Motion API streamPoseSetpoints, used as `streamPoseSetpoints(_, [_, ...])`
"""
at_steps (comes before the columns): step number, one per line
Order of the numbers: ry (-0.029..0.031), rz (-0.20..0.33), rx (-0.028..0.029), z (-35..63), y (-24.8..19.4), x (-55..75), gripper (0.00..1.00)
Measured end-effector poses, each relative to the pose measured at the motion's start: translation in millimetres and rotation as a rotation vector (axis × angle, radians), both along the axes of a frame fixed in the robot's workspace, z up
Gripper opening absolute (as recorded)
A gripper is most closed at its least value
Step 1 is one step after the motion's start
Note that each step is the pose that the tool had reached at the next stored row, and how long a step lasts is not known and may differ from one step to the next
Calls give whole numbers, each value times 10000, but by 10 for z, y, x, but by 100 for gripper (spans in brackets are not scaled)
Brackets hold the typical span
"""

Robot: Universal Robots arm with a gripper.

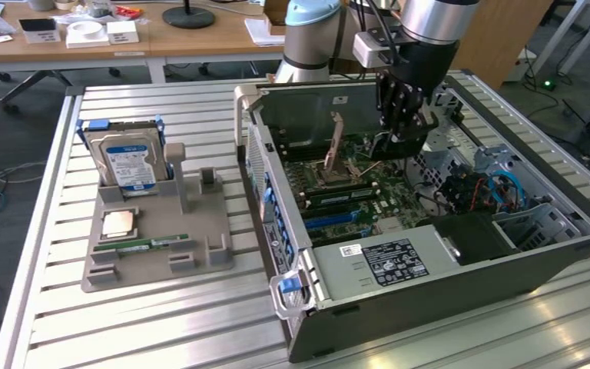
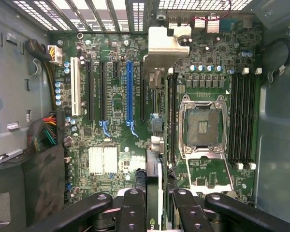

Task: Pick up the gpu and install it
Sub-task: 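Insert the gpu into the slot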

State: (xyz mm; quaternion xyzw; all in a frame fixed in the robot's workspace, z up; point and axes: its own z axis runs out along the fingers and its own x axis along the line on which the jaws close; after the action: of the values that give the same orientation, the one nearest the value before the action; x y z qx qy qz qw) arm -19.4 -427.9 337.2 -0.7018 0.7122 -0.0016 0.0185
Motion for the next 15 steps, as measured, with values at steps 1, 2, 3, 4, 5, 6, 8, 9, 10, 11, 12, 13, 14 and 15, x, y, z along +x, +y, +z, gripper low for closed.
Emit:
streamPoseSetpoints(1, [0, 0, 0, -3, 0, 0, 26])
streamPoseSetpoints(2, [-1, 0, 2, -8, 0, 0, 26])
streamPoseSetpoints(3, [-1, 0, 3, -14, 0, 0, 26])
streamPoseSetpoints(4, [-1, 0, 2, -22, 0, 0, 26])
streamPoseSetpoints(5, [0, 1, 1, -32, 0, 0, 26])
streamPoseSetpoints(6, [0, 0, 1, -43, 0, 0, 26])
streamPoseSetpoints(8, [-1, 0, 1, -68, 0, 0, 26])
streamPoseSetpoints(9, [0, 1, 1, -80, 0, 0, 26])
streamPoseSetpoints(10, [0, 0, 1, -93, 0, 0, 26])
streamPoseSetpoints(11, [-1, 0, 0, -105, 0, 0, 26])
streamPoseSetpoints(12, [-1, 0, 3, -116, 0, 0, 26])
streamPoseSetpoints(13, [-1, 0, 1, -126, 0, 0, 26])
streamPoseSetpoints(14, [0, 0, 1, -134, 0, 0, 26])
streamPoseSetpoints(15, [-1, 0, 1, -141, 0, 0, 26])
